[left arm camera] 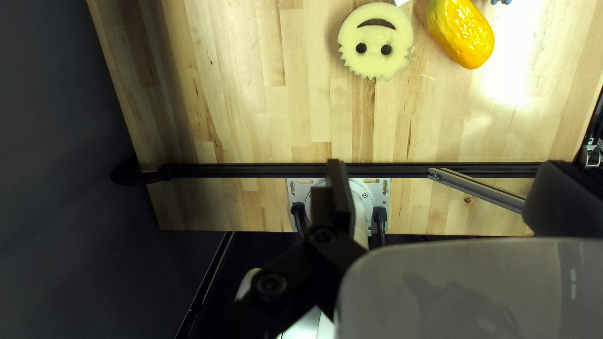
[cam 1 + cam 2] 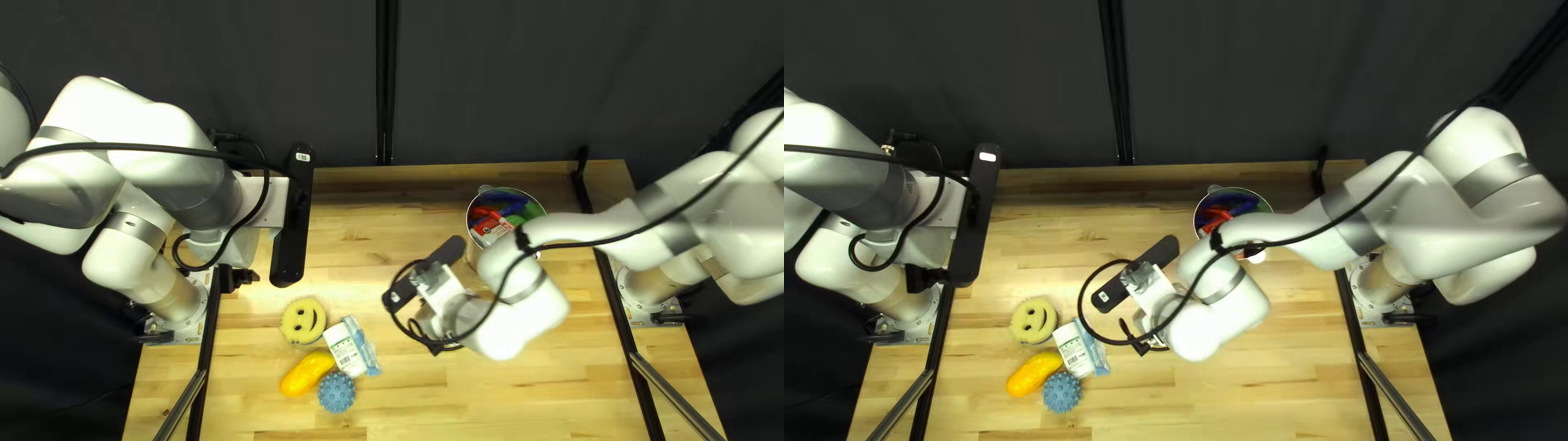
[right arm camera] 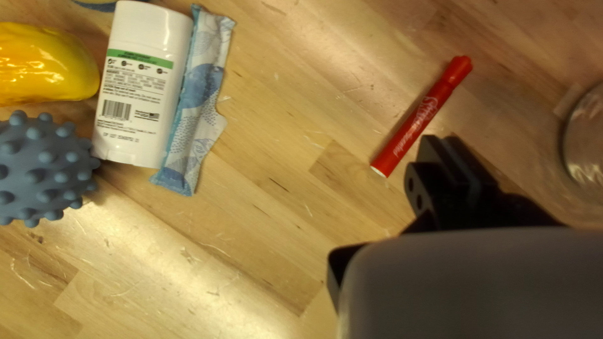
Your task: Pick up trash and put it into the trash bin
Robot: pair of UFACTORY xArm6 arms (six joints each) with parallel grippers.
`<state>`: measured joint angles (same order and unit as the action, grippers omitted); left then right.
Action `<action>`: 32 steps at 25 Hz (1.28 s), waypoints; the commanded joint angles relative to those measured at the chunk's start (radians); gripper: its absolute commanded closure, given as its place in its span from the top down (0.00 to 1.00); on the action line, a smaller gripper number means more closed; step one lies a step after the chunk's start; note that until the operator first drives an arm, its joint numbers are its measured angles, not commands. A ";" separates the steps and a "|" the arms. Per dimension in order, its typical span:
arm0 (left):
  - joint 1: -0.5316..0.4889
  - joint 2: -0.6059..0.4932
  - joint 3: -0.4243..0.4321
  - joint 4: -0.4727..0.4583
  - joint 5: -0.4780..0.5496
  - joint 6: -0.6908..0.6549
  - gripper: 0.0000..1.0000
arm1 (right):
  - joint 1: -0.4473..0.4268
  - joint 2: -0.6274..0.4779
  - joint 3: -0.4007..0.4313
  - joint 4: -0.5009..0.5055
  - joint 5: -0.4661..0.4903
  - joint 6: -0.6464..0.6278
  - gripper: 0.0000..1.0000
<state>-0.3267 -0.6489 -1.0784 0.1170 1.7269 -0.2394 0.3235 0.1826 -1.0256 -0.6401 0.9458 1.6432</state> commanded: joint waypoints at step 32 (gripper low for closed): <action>0.000 0.000 0.000 0.000 0.000 0.000 1.00 | -0.042 0.019 0.246 0.021 -0.275 0.228 1.00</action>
<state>-0.3267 -0.6489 -1.0784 0.1170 1.7269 -0.2394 0.2911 0.1802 -0.7671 -0.6040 0.6834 1.8454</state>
